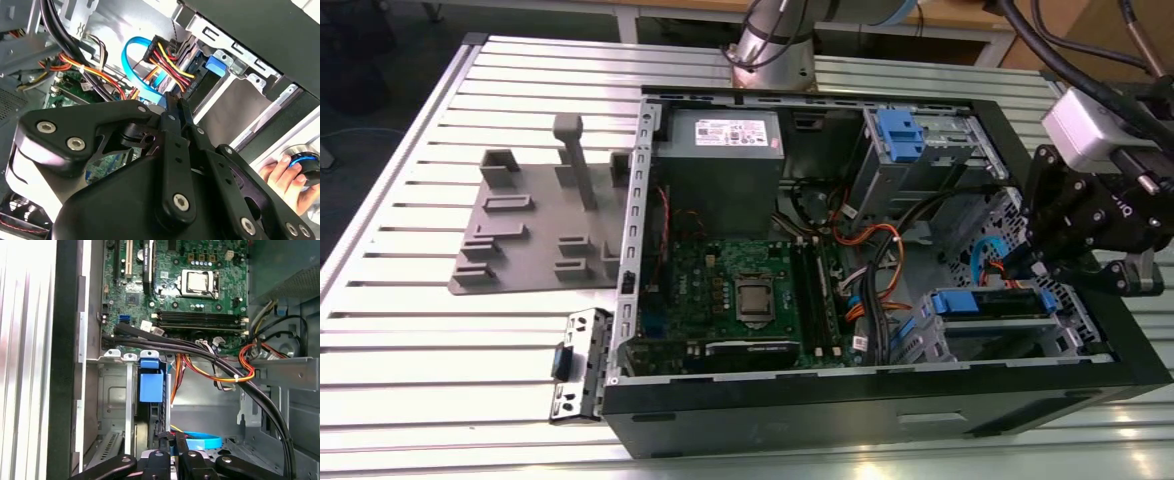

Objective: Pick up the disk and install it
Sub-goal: 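Insert the second disk wire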

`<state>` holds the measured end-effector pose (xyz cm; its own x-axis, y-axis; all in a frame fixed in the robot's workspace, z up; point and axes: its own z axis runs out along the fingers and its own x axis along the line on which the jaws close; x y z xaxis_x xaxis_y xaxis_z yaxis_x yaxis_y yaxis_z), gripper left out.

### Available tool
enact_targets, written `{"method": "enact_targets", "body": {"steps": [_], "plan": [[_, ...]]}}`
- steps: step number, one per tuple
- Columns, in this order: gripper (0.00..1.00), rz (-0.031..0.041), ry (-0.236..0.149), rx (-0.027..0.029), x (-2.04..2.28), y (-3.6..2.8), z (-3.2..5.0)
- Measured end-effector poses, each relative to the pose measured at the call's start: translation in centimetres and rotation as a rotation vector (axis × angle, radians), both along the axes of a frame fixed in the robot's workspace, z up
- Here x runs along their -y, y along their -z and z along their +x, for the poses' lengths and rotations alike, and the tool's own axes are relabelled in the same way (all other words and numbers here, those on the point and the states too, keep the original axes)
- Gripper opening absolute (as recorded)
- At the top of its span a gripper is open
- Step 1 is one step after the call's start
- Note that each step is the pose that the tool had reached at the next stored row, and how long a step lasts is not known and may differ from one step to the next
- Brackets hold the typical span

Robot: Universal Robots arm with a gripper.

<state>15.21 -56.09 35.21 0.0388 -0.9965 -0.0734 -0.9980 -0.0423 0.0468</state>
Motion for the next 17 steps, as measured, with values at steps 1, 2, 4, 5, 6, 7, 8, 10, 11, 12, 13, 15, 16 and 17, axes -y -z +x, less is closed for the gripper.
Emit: {"method": "enact_targets", "body": {"steps": [1,2,4,5,6,7,8,10,11,12,13,15,16,17], "plan": [[0.16,0.0000,-0.005,0.0000,0.09,0.03,-0.06],[0.16,0.0001,-0.010,0.0000,0.17,0.07,-0.12],[0.16,0.0000,-0.021,0.0000,0.34,0.16,-0.20],[0.16,0.0001,-0.027,0.0000,0.39,0.21,-0.21],[0.16,0.0003,-0.032,0.0000,0.44,0.29,-0.22],[0.16,0.0002,-0.038,0.0000,0.50,0.37,-0.22],[0.16,0.0001,-0.042,0.0000,0.56,0.45,-0.23],[0.16,-0.0001,-0.050,0.0000,0.66,0.57,-0.23],[0.16,0.0000,-0.052,0.0000,0.71,0.63,-0.23],[0.16,0.0001,-0.054,0.0000,0.74,0.68,-0.23],[0.16,0.0001,-0.054,0.0000,0.77,0.72,-0.23],[0.16,0.0002,-0.055,0.0000,0.80,0.87,-0.23],[0.16,0.0003,-0.055,0.0000,0.81,0.95,-0.23],[0.16,0.0005,-0.055,0.0000,0.82,1.05,-0.23]]}}
